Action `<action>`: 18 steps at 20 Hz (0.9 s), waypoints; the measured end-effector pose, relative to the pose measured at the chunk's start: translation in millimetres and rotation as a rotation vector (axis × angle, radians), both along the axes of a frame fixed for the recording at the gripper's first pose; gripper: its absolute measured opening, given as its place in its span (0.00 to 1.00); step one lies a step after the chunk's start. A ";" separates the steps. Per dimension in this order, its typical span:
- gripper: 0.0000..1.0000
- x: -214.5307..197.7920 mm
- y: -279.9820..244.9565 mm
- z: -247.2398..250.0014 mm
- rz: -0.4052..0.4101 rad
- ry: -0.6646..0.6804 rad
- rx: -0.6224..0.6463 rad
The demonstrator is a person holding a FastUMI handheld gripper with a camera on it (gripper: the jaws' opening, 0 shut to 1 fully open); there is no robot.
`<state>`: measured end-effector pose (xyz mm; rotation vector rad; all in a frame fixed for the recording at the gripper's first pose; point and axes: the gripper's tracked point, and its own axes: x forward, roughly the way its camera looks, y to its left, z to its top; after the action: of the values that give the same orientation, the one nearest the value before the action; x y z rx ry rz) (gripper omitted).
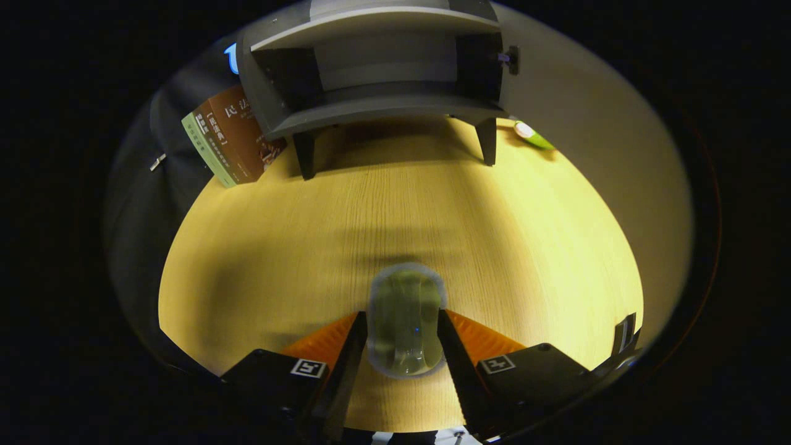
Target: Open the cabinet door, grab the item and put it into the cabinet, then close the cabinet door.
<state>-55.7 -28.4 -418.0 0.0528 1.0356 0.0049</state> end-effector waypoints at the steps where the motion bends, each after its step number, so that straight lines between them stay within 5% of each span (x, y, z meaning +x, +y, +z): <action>1: 0.73 0.3 -1.3 -5.2 0.007 0.015 -0.007; 5: 0.53 11.9 -6.8 -6.0 -0.008 0.002 -0.021; 8: 0.53 25.9 -11.4 -7.4 -0.008 -0.034 -0.047; 9: 0.21 24.0 -12.1 -11.2 -0.002 -0.014 -0.052; 12: 0.21 26.8 -12.1 -5.2 -0.008 -0.016 -0.039; 13: 0.10 25.7 -10.4 -3.2 -0.007 -0.013 -0.034; 18: 0.10 43.6 -5.3 30.6 -0.002 -0.058 -0.035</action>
<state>-12.2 -33.7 -387.4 0.0221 0.9775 -0.0132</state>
